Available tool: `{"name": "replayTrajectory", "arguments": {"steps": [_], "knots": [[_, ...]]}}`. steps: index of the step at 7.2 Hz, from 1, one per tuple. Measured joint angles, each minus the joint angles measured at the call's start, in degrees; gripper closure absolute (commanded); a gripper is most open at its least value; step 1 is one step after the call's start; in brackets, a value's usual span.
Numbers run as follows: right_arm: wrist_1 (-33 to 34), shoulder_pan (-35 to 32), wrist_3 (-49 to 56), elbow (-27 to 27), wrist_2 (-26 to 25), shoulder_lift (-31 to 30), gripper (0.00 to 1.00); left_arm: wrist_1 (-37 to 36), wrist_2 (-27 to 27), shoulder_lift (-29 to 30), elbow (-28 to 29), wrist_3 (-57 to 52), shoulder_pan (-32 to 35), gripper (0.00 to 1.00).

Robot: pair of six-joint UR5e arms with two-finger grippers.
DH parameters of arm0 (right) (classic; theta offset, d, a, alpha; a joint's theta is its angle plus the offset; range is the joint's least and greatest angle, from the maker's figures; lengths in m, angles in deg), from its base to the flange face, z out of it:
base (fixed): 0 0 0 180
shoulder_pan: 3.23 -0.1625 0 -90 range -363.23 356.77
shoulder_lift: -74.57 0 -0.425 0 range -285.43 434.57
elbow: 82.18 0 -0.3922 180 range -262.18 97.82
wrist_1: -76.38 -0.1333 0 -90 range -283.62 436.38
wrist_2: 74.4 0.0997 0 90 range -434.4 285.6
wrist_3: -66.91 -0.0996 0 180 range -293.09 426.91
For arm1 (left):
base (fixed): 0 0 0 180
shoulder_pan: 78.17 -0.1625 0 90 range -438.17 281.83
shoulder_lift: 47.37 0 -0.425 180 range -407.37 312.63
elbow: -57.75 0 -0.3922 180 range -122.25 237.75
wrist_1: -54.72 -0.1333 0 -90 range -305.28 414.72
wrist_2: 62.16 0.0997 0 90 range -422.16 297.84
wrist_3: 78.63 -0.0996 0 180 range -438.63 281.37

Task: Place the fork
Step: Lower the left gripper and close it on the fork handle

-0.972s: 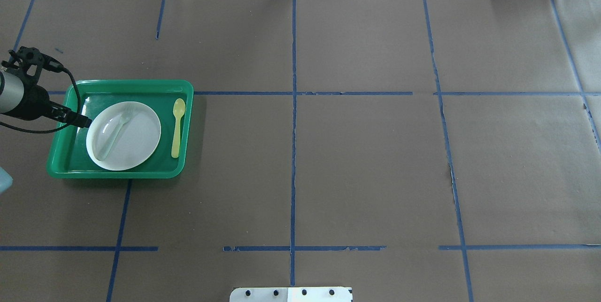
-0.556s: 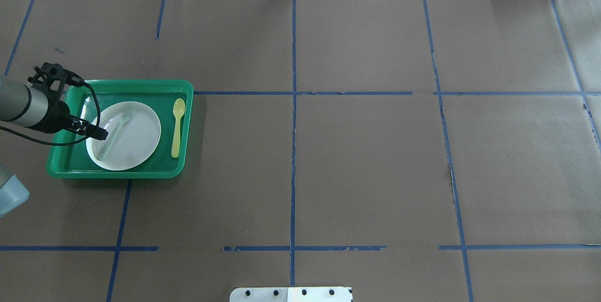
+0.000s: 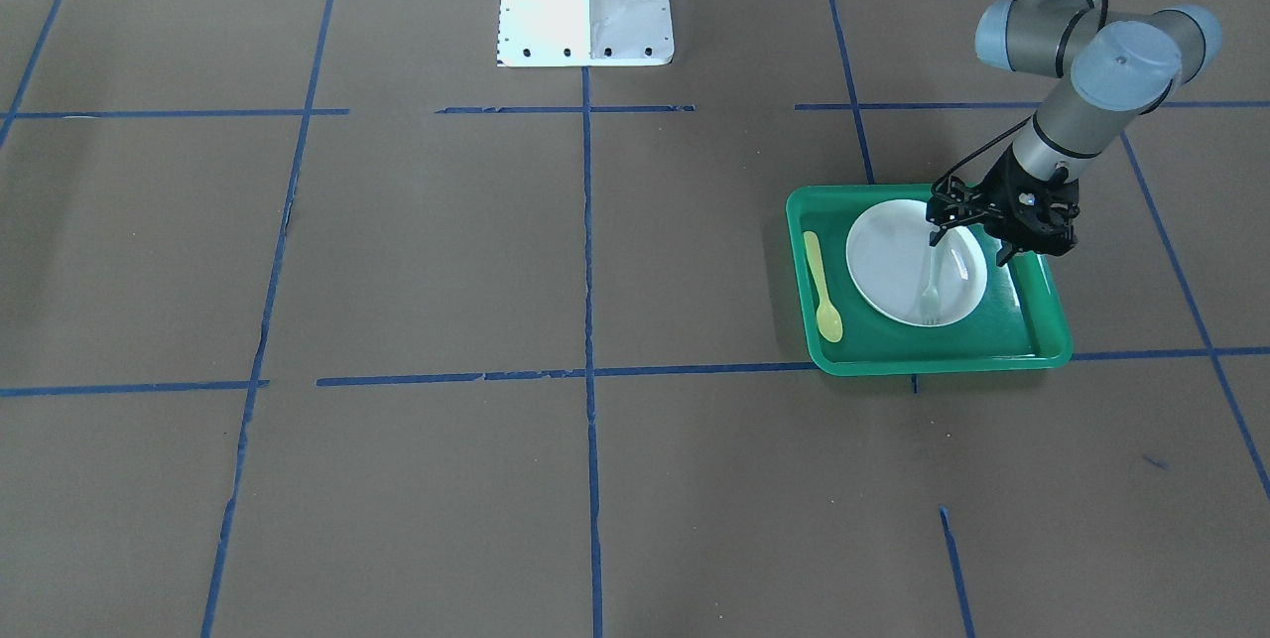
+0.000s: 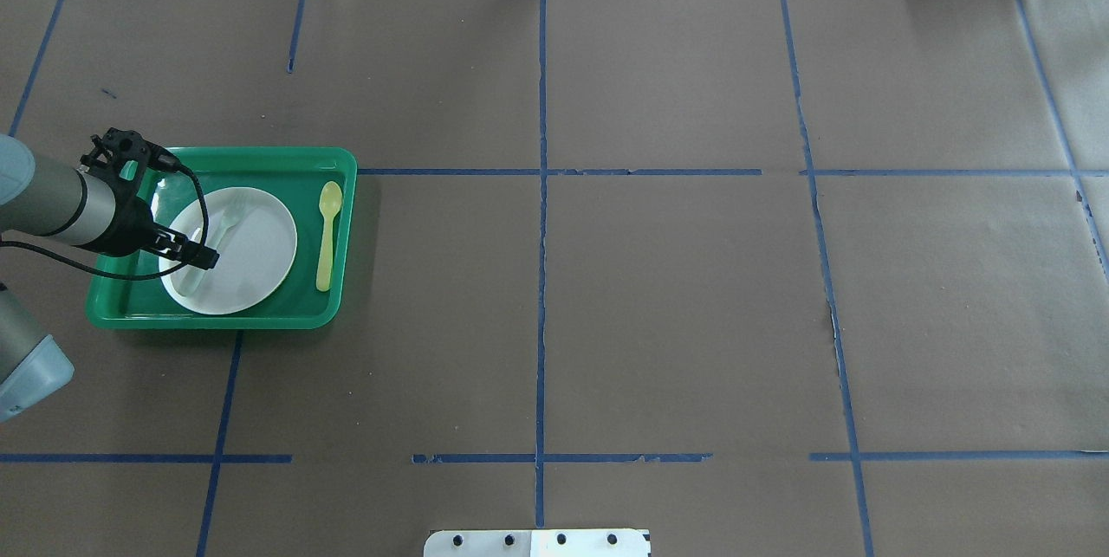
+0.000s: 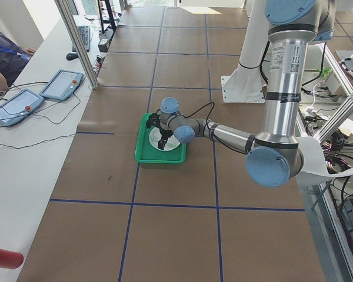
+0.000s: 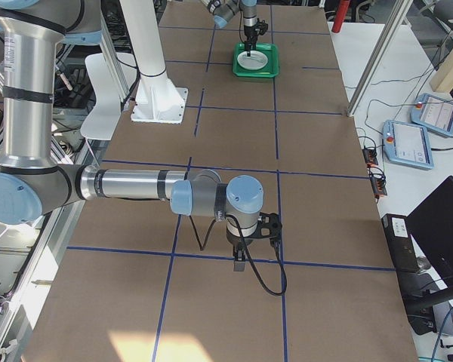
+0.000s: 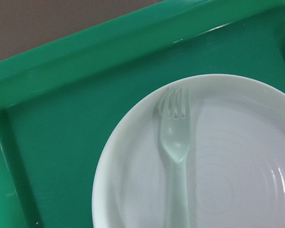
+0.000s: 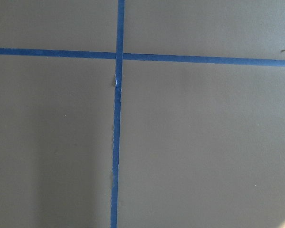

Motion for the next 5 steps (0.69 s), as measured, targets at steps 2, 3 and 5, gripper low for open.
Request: {"name": "replayTrajectory", "arguments": {"steps": [2, 3, 5], "knots": [[0.0, 0.0, 0.0, 0.0, 0.0, 0.0, 0.00, 0.0, 0.1, 0.1, 0.4, 0.0, -0.7, 0.19], [0.0, 0.0, 0.0, 0.0, 0.0, 0.0, 0.00, 0.0, 0.1, 0.1, 0.7, 0.0, -0.9, 0.21], [0.0, 0.0, 0.0, 0.0, 0.0, 0.0, 0.00, -0.1, 0.1, 0.1, 0.8, 0.1, -1.1, 0.21]]}}
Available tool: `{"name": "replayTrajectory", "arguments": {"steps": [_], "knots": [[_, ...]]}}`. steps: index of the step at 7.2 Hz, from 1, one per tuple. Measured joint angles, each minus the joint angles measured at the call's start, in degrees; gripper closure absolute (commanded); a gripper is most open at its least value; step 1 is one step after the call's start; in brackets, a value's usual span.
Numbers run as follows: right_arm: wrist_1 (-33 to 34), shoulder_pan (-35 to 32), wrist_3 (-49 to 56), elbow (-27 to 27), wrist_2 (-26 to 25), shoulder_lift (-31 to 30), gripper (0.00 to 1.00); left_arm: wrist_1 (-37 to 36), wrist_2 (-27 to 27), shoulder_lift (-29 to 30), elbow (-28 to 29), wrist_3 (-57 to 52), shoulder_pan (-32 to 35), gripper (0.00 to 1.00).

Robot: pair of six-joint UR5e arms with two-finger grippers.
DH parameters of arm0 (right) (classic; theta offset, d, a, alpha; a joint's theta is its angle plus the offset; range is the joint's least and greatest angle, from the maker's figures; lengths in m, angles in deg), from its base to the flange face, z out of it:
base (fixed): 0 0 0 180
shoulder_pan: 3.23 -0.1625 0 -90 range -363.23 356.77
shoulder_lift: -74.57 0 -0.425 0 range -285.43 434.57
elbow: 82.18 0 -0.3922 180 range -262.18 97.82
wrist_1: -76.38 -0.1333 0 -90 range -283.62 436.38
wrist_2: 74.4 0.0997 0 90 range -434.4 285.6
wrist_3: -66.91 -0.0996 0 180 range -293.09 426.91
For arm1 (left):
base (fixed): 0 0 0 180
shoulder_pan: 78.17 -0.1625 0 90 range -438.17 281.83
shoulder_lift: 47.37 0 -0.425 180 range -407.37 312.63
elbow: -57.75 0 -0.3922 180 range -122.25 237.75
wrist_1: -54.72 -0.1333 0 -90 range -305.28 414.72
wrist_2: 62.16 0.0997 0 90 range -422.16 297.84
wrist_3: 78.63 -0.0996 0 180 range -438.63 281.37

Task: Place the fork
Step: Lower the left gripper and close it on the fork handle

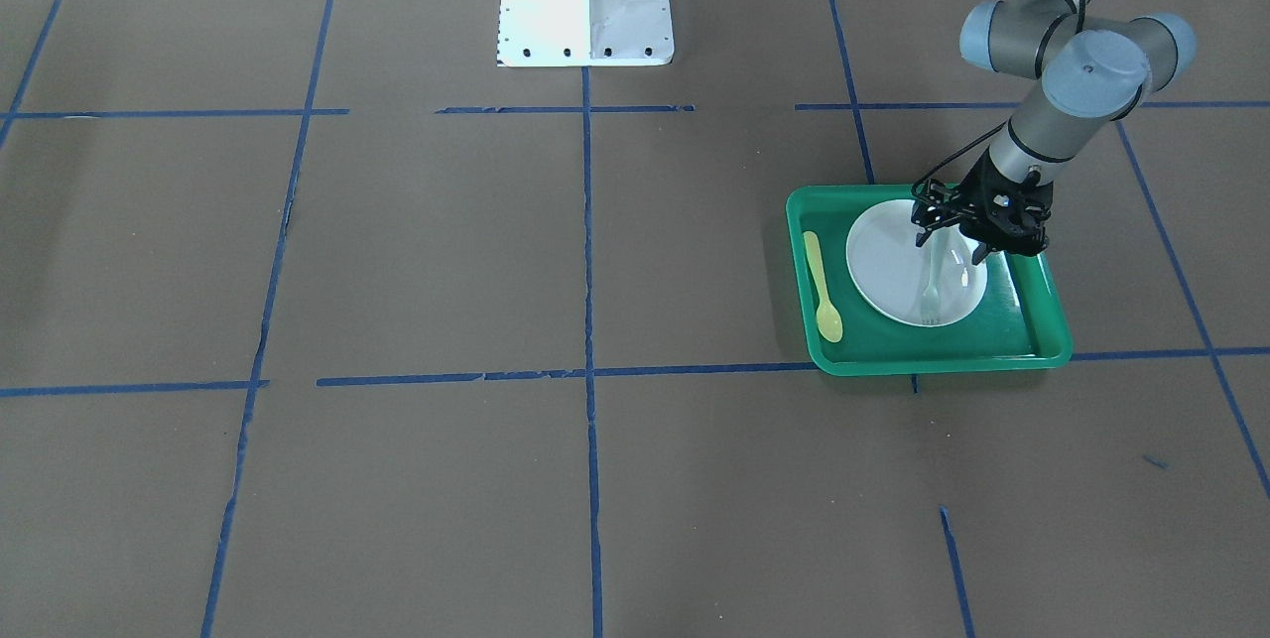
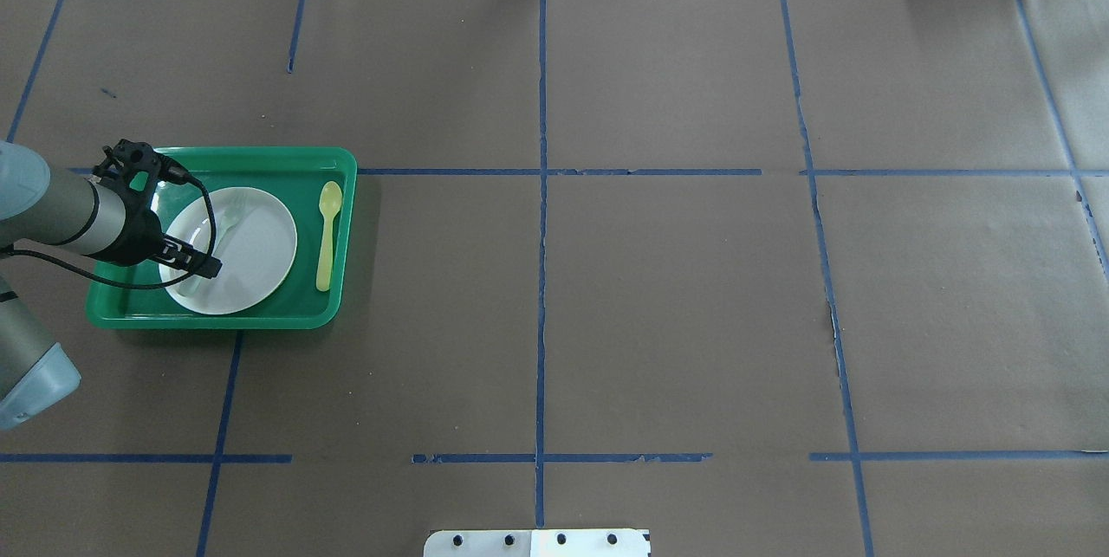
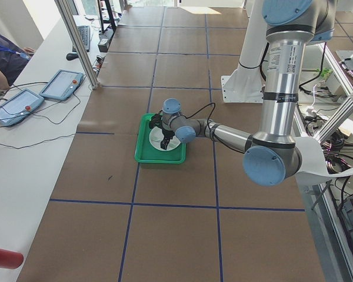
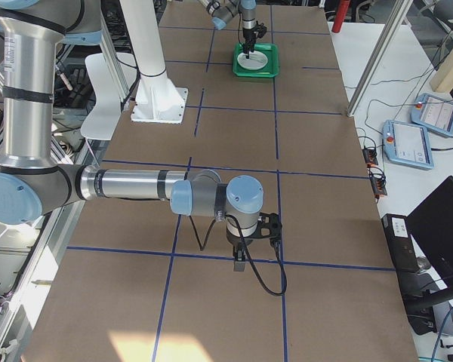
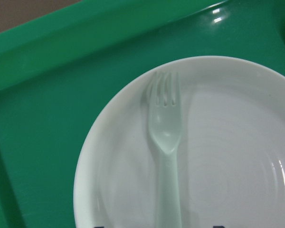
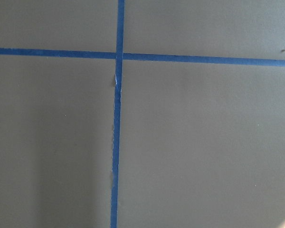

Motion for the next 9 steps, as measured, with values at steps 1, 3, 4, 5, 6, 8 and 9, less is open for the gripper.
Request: {"name": "replayTrajectory", "arguments": {"steps": [1, 3, 4, 5, 6, 8, 9], "knots": [[0.0, 0.0, 0.0, 0.0, 0.0, 0.0, 0.00, 0.0, 0.0, 0.0, 0.1, 0.0, -0.2, 0.21], [0.0, 0.0, 0.0, 0.0, 0.0, 0.0, 0.00, 0.0, -0.1, 0.3, 0.2, 0.1, -0.4, 0.39], [0.0, 0.0, 0.0, 0.0, 0.0, 0.0, 0.00, -0.1, -0.1, 0.3, 0.2, 0.2, -0.4, 0.62], [0.0, 0.0, 0.0, 0.0, 0.0, 0.0, 0.00, -0.1, -0.1, 0.4, 0.2, 0.2, -0.5, 0.64], [0.0, 0.0, 0.0, 0.0, 0.0, 0.0, 0.00, -0.2, -0.1, 0.4, 0.2, 0.2, -0.5, 0.66], [0.0, 0.0, 0.0, 0.0, 0.0, 0.0, 0.00, -0.3, -0.1, 0.4, 0.3, 0.2, -0.5, 0.68], [0.0, 0.0, 0.0, 0.0, 0.0, 0.0, 0.00, -0.3, -0.1, 0.4, 0.3, 0.2, -0.5, 0.68]]}}
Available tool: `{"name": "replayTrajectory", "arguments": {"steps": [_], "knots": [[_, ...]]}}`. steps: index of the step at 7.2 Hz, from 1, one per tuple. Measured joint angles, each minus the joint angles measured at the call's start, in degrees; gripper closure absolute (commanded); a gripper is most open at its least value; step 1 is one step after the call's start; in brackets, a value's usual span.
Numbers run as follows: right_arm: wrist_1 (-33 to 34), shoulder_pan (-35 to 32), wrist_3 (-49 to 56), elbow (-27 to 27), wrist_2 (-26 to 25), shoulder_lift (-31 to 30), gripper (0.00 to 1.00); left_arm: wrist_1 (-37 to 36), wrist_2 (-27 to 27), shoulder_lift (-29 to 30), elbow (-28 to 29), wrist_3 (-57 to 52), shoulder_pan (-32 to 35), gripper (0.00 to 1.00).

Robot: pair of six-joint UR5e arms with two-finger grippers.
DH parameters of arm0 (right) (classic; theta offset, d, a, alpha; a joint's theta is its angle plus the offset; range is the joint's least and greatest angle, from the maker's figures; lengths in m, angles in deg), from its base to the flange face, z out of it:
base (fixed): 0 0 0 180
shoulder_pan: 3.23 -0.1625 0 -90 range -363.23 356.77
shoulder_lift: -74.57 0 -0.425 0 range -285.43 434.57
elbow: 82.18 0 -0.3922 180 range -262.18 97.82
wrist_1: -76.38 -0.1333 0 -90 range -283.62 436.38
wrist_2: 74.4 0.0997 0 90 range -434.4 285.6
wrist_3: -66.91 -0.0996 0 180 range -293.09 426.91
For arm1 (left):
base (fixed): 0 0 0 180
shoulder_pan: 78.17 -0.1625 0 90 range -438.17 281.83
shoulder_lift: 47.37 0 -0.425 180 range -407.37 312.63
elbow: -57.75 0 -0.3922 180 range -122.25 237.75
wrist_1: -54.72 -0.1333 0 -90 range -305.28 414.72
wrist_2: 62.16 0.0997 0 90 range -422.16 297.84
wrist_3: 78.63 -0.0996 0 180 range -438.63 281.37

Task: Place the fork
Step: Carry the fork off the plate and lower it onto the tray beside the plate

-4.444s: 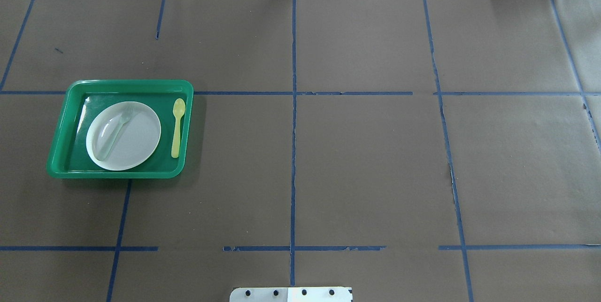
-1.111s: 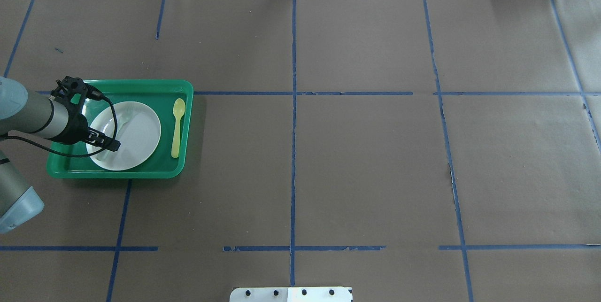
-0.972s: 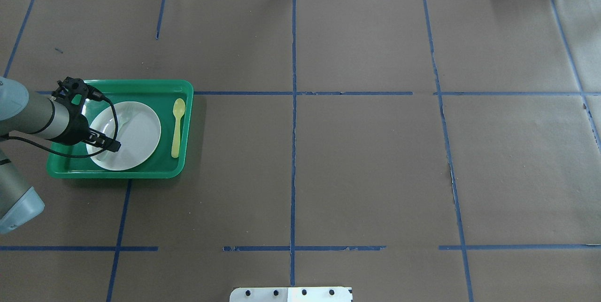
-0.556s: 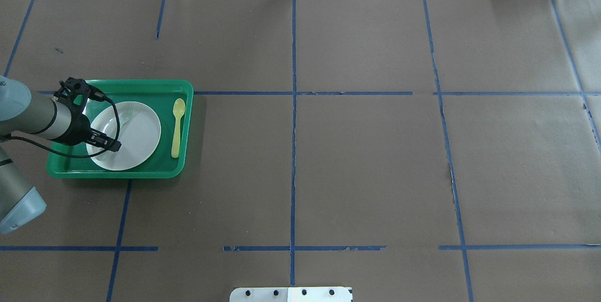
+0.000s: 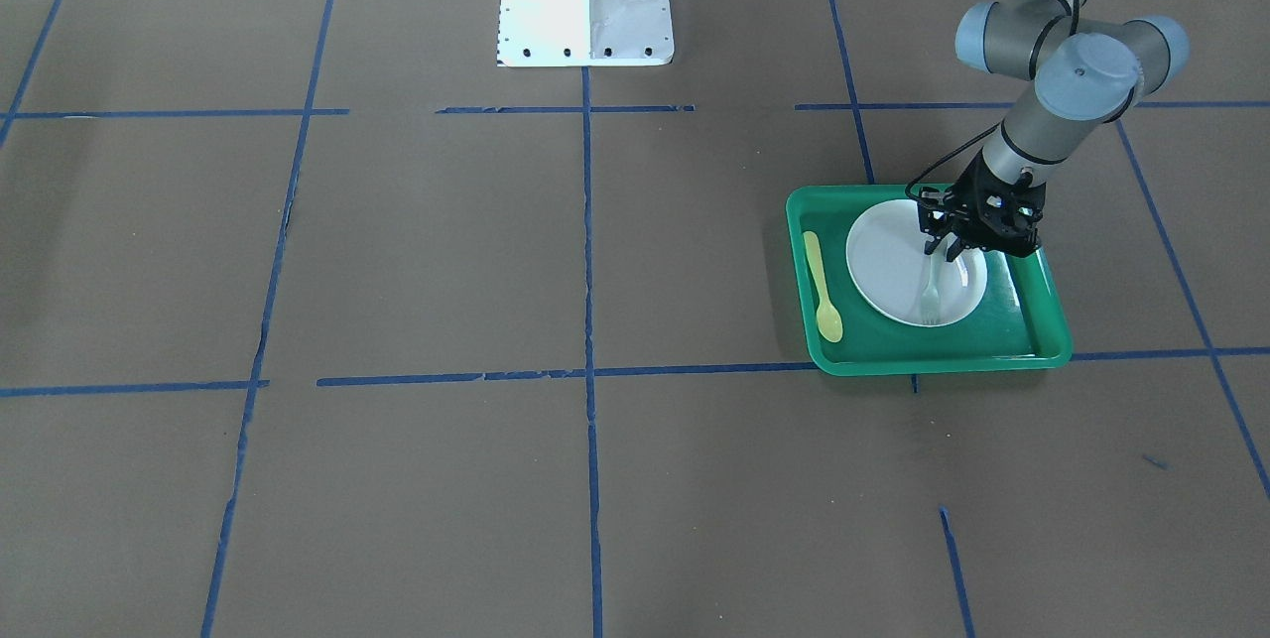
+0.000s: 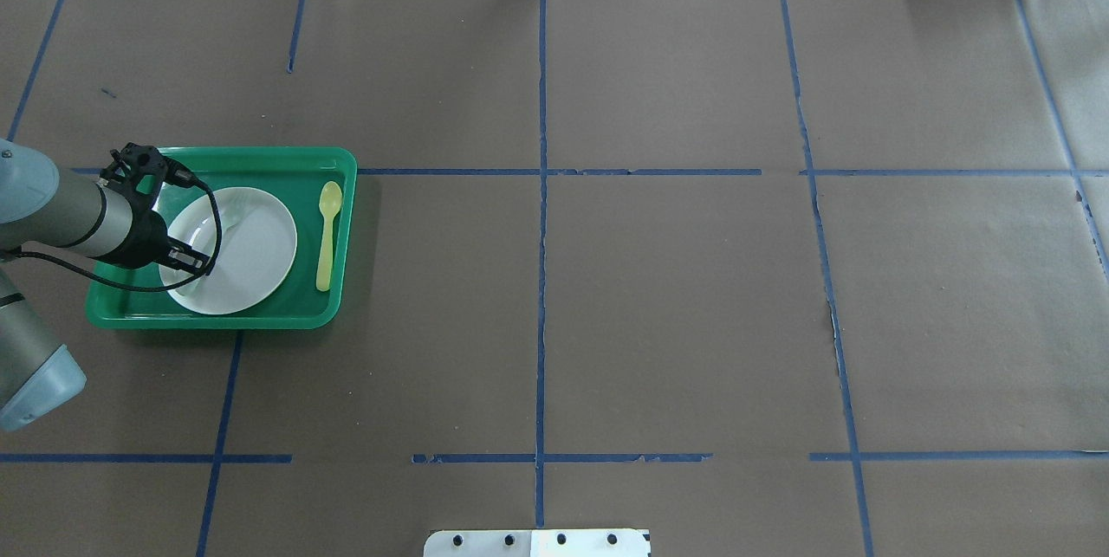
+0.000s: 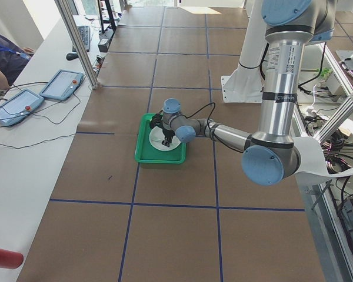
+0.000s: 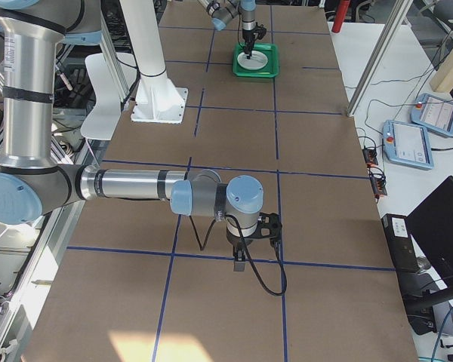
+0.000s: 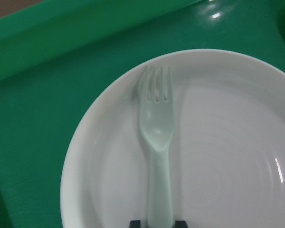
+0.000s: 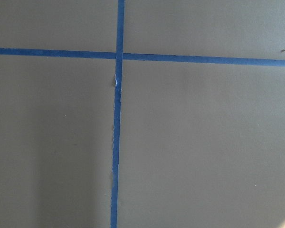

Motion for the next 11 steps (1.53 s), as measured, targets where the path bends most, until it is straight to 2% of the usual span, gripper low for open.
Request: {"name": "replayTrajectory", "arguments": {"steps": [1, 3, 6, 9, 11], "knots": [[0.0, 0.0, 0.0, 0.0, 0.0, 0.0, 0.00, 0.0, 0.0, 0.0, 0.0, 0.0, 0.0, 0.70], [0.0, 0.0, 0.0, 0.0, 0.0, 0.0, 0.00, -0.1, -0.2, 0.0, 0.0, 0.0, 0.0, 1.00], [0.0, 0.0, 0.0, 0.0, 0.0, 0.0, 0.00, -0.2, -0.6, -0.1, -1.2, 0.1, 0.3, 1.00], [0.0, 0.0, 0.0, 0.0, 0.0, 0.0, 0.00, -1.3, -0.9, -0.4, -2.2, 6.6, 2.8, 1.00], [0.0, 0.0, 0.0, 0.0, 0.0, 0.0, 0.00, -7.5, -5.5, -0.8, -2.3, 9.5, 6.1, 1.00]]}}
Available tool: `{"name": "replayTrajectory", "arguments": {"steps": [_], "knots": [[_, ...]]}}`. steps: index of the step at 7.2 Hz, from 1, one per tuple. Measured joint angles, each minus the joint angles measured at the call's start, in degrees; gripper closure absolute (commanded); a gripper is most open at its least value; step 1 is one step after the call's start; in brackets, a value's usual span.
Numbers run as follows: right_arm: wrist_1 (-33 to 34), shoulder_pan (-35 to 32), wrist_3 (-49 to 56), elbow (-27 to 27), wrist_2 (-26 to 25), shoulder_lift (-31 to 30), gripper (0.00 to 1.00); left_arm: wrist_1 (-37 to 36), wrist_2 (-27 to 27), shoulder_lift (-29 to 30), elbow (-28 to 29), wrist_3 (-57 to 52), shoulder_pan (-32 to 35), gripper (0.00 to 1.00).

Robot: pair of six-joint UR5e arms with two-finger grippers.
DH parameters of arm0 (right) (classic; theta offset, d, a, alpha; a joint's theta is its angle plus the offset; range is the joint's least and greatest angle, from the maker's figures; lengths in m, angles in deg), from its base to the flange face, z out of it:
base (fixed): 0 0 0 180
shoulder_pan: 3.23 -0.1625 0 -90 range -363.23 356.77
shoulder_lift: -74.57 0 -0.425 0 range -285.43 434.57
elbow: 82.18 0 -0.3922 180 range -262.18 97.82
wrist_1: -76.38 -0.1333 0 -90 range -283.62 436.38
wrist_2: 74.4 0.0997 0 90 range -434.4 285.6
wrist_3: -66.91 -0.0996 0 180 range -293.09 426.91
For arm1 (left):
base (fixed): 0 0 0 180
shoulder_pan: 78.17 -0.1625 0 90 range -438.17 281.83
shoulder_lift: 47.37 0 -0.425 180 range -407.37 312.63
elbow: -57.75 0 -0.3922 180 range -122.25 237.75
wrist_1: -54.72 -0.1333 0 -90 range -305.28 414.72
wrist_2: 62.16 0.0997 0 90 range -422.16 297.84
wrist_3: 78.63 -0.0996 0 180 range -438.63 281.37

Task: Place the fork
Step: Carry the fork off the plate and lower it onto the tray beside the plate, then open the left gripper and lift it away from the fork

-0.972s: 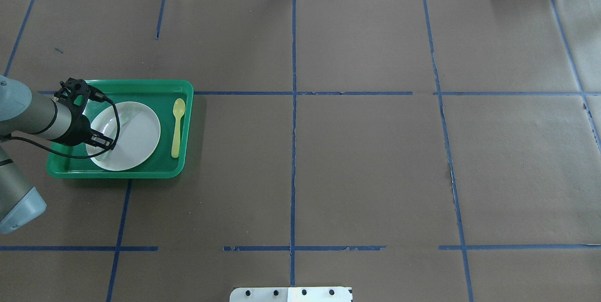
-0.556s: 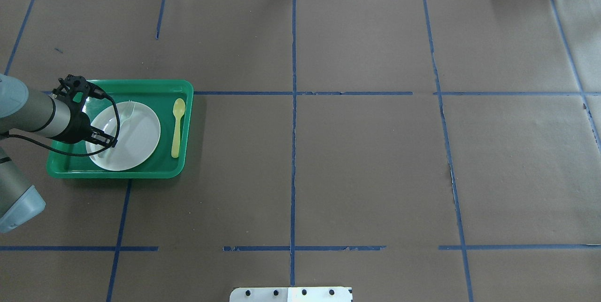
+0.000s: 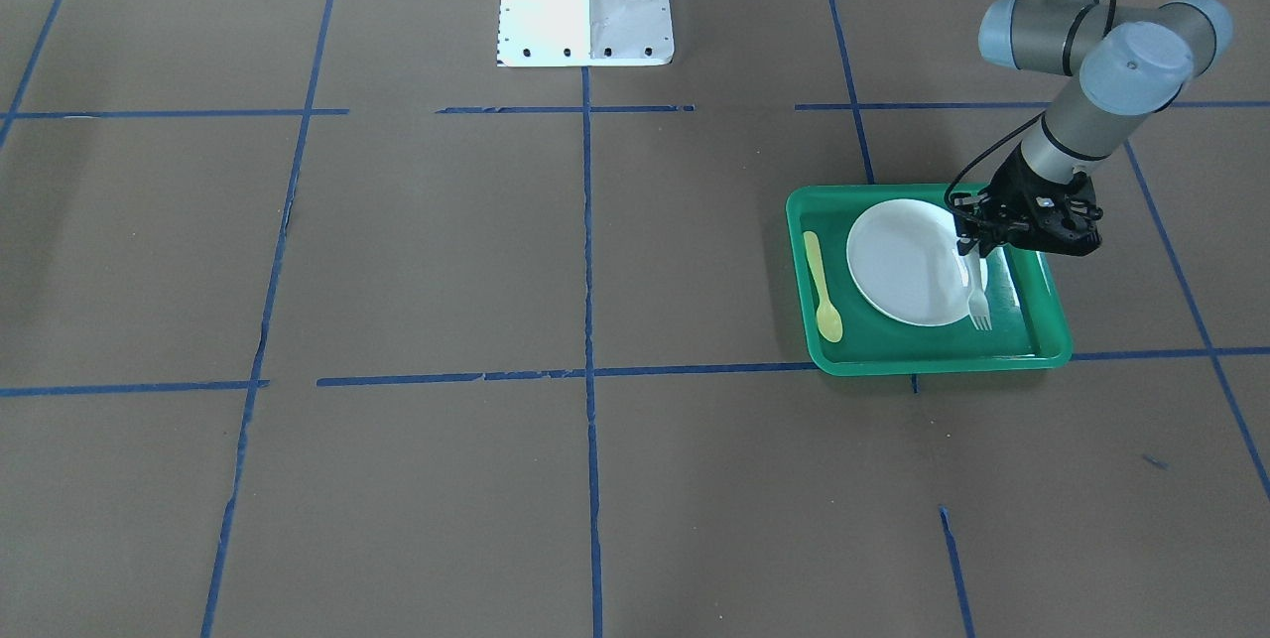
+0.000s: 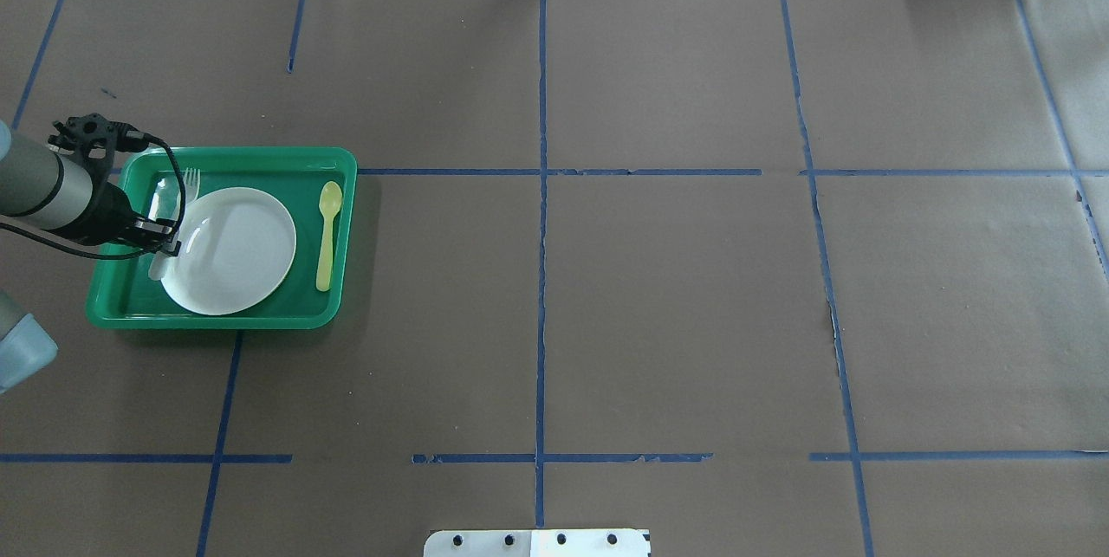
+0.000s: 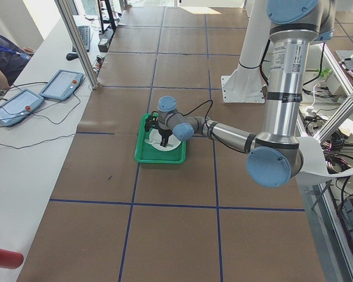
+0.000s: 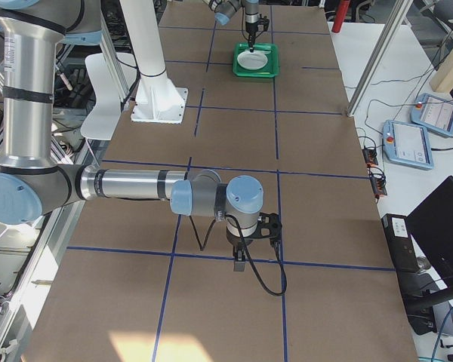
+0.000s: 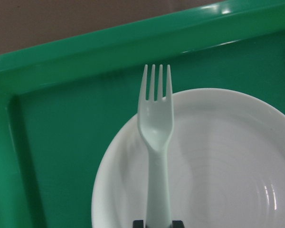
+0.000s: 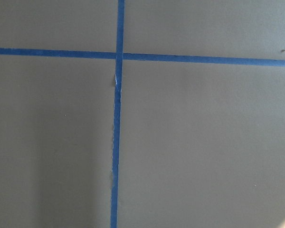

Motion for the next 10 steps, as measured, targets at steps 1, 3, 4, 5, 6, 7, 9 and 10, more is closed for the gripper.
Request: {"name": "replayTrajectory", "arguments": {"steps": [1, 3, 4, 5, 6, 7, 9, 10], "knots": [[0.0, 0.0, 0.0, 0.0, 0.0, 0.0, 0.00, -2.1, -2.2, -0.7, 0.0, 0.1, 1.6, 1.00], [0.0, 0.0, 0.0, 0.0, 0.0, 0.0, 0.00, -2.8, -3.7, -1.8, 0.2, -0.2, 2.8, 0.81], [0.0, 0.0, 0.0, 0.0, 0.0, 0.0, 0.00, -2.8, -3.8, -1.8, 0.4, -0.2, 2.8, 0.04], [0.0, 0.0, 0.0, 0.0, 0.0, 0.0, 0.00, -2.8, -3.8, -1.7, 0.6, -0.2, 2.8, 0.00], [0.0, 0.0, 0.0, 0.0, 0.0, 0.0, 0.00, -2.7, -3.8, -1.4, 0.5, -0.1, 2.7, 0.00], [0.0, 0.0, 0.0, 0.0, 0.0, 0.0, 0.00, -2.6, -3.8, -1.4, 0.3, 0.1, 2.7, 0.00], [0.0, 0.0, 0.0, 0.0, 0.0, 0.0, 0.00, -2.5, -3.8, -1.5, -0.2, -0.1, 3.4, 0.00], [0.0, 0.0, 0.0, 0.0, 0.0, 0.0, 0.00, -2.6, -3.9, -1.7, -0.8, -0.3, 4.7, 0.00]]}}
